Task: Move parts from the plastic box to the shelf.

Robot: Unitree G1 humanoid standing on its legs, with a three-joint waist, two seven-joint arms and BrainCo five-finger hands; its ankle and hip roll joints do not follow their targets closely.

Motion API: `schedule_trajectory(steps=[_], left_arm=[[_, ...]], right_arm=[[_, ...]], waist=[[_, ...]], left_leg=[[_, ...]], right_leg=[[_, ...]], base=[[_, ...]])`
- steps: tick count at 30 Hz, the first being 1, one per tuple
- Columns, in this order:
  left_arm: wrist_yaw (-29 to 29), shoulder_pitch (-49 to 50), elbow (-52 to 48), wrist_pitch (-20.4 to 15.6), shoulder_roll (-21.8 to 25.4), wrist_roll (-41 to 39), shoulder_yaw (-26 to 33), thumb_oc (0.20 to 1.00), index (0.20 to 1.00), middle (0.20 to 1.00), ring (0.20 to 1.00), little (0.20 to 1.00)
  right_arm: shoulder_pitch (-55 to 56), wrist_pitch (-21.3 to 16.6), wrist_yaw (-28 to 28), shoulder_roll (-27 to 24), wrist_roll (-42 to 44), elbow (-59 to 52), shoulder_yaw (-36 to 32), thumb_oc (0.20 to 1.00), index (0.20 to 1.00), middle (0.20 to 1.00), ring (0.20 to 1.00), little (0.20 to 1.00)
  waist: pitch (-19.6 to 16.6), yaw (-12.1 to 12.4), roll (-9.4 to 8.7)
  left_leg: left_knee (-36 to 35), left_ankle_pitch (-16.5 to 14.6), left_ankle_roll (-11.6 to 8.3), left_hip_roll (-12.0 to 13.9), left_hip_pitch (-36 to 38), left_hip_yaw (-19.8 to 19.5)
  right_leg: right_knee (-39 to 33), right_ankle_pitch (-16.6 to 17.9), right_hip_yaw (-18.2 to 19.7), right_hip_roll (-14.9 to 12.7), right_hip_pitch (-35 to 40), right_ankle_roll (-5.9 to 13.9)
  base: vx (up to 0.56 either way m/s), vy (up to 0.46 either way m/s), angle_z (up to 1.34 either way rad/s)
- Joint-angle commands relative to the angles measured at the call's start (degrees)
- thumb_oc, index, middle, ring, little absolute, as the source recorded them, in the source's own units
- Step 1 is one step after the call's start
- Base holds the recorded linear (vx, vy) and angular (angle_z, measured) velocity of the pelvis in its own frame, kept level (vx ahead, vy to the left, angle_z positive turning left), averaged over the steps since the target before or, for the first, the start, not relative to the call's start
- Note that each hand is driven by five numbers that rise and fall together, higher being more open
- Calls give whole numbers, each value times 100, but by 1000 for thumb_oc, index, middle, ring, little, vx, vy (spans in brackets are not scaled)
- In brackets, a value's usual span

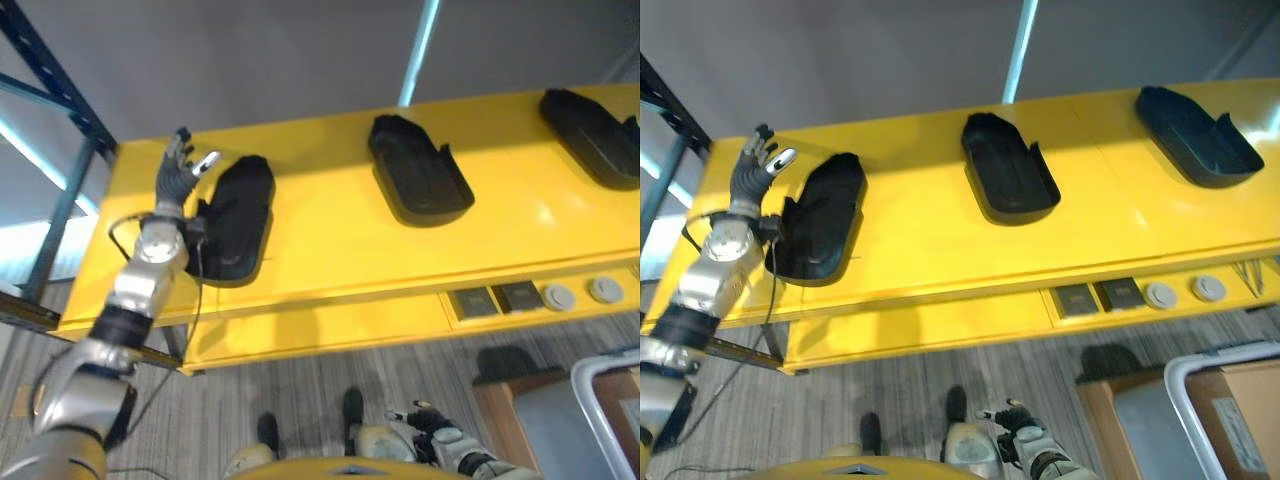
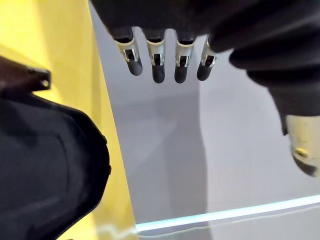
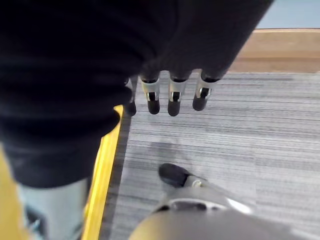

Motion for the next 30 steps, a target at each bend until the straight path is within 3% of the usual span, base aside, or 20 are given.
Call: schedule_trajectory(steps=[1,5,11,21,30], left_arm=[[358,357,-491,-356,-100,535,722,1000,1000,1000,1000,1000],[335,1804,-1141,-347,-572,1188,1219,1000,1000,1000,1000,1000],[-202,2741,-1322,-279,-818,1424,1083,1000,1000,1000,1000,1000],[-678,2579,-1107,-478,-937,628,714,1000,1000,1000,1000,1000],[-794,2523,-1307,-513,-1006,433,582,1000,1000,1000,1000,1000]], right_arm=[[-53,-42,-15,141,-170,375,-79,1000,1000,1000,1000,1000],[228,-102,-51,229,-310,362,-199,1000,1000,1000,1000,1000],[418,-88,-39,278,-447,442,-293,1000,1000,1000,1000,1000],[414,-135,60,362,-455,332,-121,1000,1000,1000,1000,1000],[454,-126,88,373,-496,404,-88,1000,1000,1000,1000,1000]], waist=[[-59,77,-232],[-205,178,-321],[-293,248,-416],[-323,114,-515],[-340,17,-568]], left_leg=[[-1,-315,-146,244,136,-215],[-1,-388,-119,229,304,-243],[-1,-406,-84,216,365,-327],[-1,-443,-63,238,369,-199],[-1,-508,-44,237,425,-72]], right_leg=[[21,-1013,-1,-430,593,489],[21,-1057,-26,-461,818,471],[21,-1049,-93,-483,950,468],[31,-962,67,-490,846,506],[21,-947,220,-463,796,517]], base=[[17,17,13],[22,13,12],[-8,12,9],[-3,6,-2],[18,-1,-14]])
